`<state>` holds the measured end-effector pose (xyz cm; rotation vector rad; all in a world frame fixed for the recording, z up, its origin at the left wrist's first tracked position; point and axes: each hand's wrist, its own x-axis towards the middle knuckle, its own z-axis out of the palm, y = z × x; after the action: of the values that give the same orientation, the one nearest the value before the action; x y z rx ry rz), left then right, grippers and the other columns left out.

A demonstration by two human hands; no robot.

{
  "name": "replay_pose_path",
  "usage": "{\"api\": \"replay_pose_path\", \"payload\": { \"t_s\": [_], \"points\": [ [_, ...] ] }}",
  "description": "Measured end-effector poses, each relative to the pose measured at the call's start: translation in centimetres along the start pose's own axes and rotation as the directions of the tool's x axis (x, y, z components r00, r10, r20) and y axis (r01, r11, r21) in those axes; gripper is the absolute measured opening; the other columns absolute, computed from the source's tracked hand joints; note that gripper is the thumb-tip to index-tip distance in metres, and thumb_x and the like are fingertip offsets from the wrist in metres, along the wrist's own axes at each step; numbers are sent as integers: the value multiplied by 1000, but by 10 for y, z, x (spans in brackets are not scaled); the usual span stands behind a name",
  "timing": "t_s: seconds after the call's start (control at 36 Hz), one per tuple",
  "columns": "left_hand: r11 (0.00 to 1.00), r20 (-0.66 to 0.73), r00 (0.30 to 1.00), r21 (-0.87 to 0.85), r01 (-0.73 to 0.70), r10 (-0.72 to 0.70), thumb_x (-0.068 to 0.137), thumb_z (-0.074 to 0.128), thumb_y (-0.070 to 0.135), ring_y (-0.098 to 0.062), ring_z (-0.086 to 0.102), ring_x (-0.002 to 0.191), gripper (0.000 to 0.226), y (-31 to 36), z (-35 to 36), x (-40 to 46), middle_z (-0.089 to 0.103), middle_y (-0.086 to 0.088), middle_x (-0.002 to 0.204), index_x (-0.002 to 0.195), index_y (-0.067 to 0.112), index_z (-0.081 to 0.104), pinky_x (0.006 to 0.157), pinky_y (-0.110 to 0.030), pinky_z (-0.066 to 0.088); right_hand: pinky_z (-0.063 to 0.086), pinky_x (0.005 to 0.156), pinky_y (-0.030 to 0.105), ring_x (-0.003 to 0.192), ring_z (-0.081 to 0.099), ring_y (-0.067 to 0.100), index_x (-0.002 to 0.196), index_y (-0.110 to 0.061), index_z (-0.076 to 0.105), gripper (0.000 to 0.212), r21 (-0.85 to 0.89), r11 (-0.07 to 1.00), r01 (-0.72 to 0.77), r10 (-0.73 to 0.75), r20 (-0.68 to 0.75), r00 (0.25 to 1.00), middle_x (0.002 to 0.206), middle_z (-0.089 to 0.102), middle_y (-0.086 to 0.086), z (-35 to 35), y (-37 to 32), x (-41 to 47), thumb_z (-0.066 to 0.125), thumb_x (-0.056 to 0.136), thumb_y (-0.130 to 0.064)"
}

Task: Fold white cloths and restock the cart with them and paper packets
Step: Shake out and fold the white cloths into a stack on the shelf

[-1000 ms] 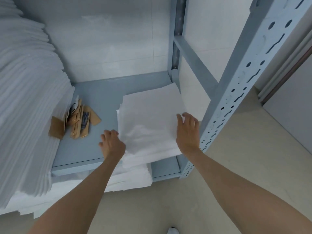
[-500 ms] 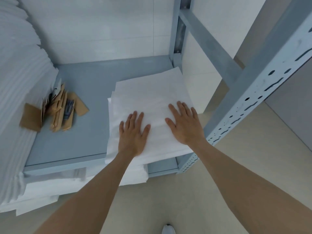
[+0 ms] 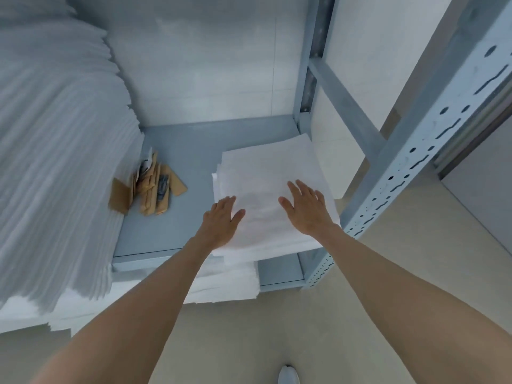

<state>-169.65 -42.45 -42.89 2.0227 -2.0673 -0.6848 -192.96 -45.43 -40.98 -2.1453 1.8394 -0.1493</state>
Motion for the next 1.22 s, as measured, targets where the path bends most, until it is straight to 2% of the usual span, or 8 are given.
{"api": "replay_pose_path", "payload": {
  "t_s": [0.19,0.31,0.42,0.67,0.75,0.89,1.11,1.22],
  "points": [
    [929,-78,990,-362,79,-114,103,39,48,-25,42,137,55,-23,-88,-68,43,-6,150,147,14,43,116,-42,31,21,119,45,148,25,25,154,-16,30,60,235,971,31,-40,31,999,162,24,7,-59,-76,-29,30,104,-50],
    [598,-147,943,-799,64,-297,104,44,41,-21,58,104,33,-31,-138,-109,60,-7,119,118,15,59,99,-47,47,24,117,35,142,36,23,150,-16,39,59,546,838,-13,-23,58,998,157,34,6,-86,-130,-45,36,103,-52],
    [416,-170,913,-910,0,-372,104,44,41,-24,63,88,40,-44,-182,-145,67,-12,102,114,8,65,76,-39,57,27,119,41,140,39,22,148,-19,42,59,732,680,-34,-47,90,995,154,41,4,-99,-181,-61,36,102,-54],
    [407,-225,876,-913,-36,-427,104,44,39,-28,66,90,42,-66,-211,-191,69,-18,107,114,3,63,83,-39,56,36,114,48,135,46,23,145,-15,47,60,788,615,-12,-129,116,985,149,47,3,-89,-249,-80,38,101,-55],
    [393,-215,870,-919,-26,-445,104,44,39,-20,66,79,44,-72,-204,-192,69,-17,107,118,1,61,61,-27,57,41,110,48,129,51,24,141,-14,49,58,775,632,-22,-131,134,982,145,50,5,-79,-254,-79,40,101,-54],
    [401,-180,864,-916,27,-470,105,43,39,-21,63,85,41,-82,-184,-178,68,-12,103,115,5,64,81,-42,54,39,110,48,128,50,26,134,-11,54,53,732,681,-20,-137,154,979,140,53,9,-62,-251,-71,42,102,-51],
    [420,-137,818,-897,136,-558,103,45,44,-21,61,97,48,-101,-162,-136,66,-6,118,131,7,58,79,-34,50,52,96,46,118,56,27,130,-17,55,44,740,661,-126,-129,278,952,134,56,10,-40,-243,-25,51,99,-47],
    [410,-144,784,-899,151,-604,103,47,43,-20,61,92,46,-118,-154,-103,66,-7,113,129,8,60,81,-38,51,46,101,58,124,52,39,102,-24,58,21,745,649,-153,-155,326,932,135,54,23,-27,-243,5,56,96,-44]
  ]
}}
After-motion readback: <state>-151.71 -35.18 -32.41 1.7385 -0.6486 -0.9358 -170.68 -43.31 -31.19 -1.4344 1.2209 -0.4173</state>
